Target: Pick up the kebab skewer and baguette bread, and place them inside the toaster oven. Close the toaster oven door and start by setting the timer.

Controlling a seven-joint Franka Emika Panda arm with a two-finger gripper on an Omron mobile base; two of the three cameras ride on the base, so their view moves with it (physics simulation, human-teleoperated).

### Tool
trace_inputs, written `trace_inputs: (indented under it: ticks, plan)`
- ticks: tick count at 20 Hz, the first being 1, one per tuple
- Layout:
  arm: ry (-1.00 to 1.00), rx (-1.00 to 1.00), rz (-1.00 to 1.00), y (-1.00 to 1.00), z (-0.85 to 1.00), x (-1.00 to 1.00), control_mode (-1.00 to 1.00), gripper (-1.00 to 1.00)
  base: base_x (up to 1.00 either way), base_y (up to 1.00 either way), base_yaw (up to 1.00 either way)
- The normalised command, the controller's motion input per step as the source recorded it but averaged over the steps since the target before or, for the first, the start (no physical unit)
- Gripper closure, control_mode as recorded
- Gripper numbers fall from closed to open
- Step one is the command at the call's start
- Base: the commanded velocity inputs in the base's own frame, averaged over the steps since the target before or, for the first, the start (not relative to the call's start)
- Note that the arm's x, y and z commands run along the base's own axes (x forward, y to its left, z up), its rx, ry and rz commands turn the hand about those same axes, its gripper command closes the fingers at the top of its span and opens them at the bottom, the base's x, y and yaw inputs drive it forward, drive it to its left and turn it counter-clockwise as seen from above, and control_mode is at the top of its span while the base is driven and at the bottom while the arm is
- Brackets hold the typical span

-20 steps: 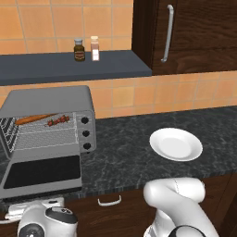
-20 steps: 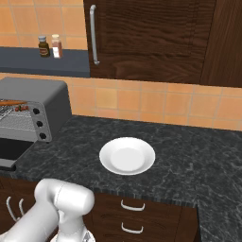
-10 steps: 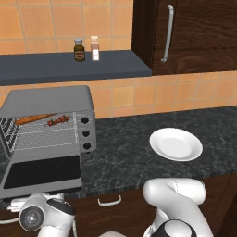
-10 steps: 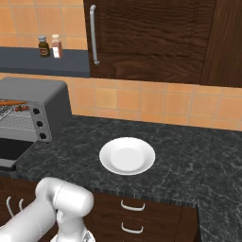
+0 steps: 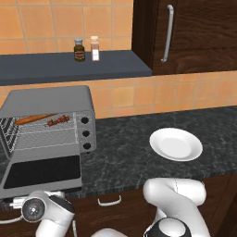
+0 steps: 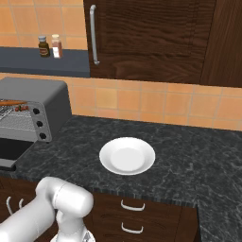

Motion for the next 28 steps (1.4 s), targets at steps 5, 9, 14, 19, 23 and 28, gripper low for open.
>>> trace_inputs:
  ticks: [5,9,14,19,23,28]
  plan:
    - [0.0,0.0,0.0,0.0,-0.17,0.0,-1.0,-1.0,0.0,0.0,0.0]
    - [0.0,0.0,0.0,0.0,0.0,0.06,-1.0,-1.0,0.0,0.0,0.0]
    - [0.0,0.0,0.0,0.0,-0.02,0.18,-1.0,-1.0,0.0,0.0,0.0]
    - [0.0,0.0,0.0,0.0,-0.2,0.07,-1.0,-1.0,0.0,0.0,0.0]
    - [0.0,0.0,0.0,0.0,-0.18,0.1,-1.0,-1.0,0.0,0.0,0.0]
    - [0.0,0.0,0.0,0.0,-0.23,0.0,-1.0,-1.0,0.0,0.0,0.0]
